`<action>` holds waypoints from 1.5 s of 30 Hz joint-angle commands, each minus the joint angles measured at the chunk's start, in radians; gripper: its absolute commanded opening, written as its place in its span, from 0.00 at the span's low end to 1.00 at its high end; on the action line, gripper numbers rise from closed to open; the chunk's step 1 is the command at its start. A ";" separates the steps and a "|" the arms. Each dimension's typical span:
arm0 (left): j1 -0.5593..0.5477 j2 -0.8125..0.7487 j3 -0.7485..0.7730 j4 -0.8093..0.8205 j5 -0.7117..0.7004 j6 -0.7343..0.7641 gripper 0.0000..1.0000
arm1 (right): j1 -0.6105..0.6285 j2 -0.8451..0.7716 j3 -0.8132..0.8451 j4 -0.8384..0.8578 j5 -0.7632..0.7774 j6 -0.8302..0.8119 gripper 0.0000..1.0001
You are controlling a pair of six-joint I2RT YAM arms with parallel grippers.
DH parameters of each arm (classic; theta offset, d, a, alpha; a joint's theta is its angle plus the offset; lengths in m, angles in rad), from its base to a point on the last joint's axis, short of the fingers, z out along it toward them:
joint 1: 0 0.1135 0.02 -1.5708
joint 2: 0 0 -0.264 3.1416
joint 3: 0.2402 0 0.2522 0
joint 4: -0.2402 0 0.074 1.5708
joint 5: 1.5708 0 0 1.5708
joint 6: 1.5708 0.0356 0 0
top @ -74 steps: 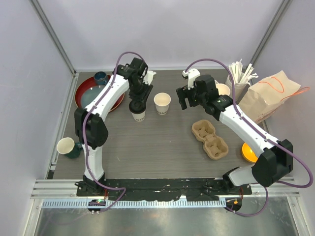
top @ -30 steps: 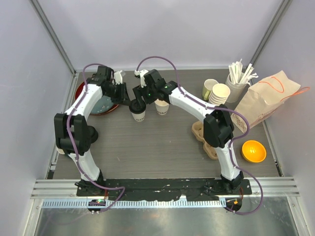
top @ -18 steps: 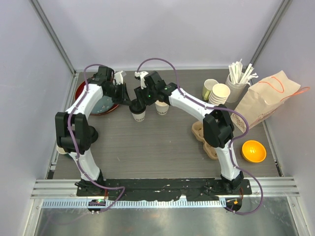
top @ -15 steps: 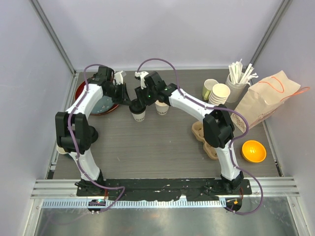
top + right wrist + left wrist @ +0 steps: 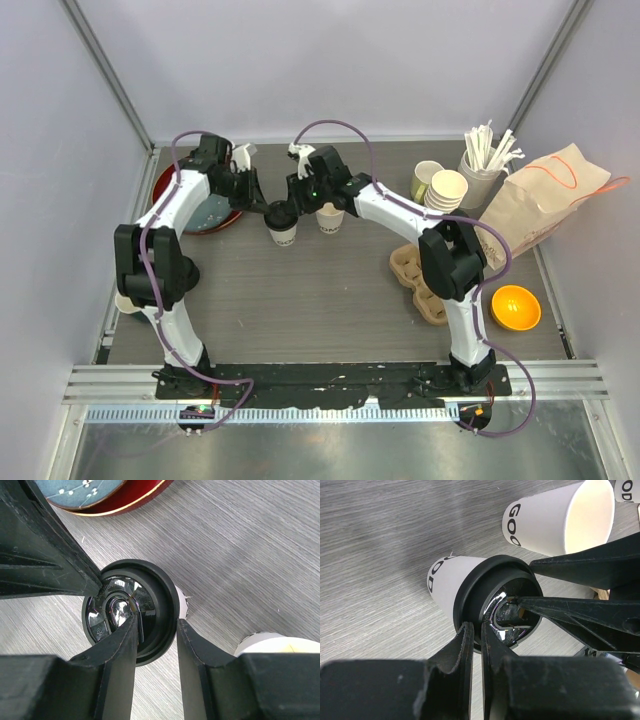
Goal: Pack the takeout coffee
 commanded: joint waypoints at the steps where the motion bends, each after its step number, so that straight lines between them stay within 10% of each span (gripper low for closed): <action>1: -0.005 0.106 -0.054 -0.006 -0.123 0.034 0.11 | -0.005 0.019 -0.058 -0.051 -0.012 0.003 0.01; 18: -0.005 0.121 -0.029 -0.036 -0.140 0.045 0.11 | -0.017 0.028 -0.100 -0.051 -0.029 0.037 0.01; 25: -0.005 0.032 0.015 -0.053 -0.042 0.036 0.26 | 0.001 0.003 -0.051 -0.046 -0.026 0.040 0.01; 45: 0.007 0.029 0.158 -0.144 0.001 0.062 0.45 | 0.005 0.019 0.153 -0.098 -0.010 -0.005 0.43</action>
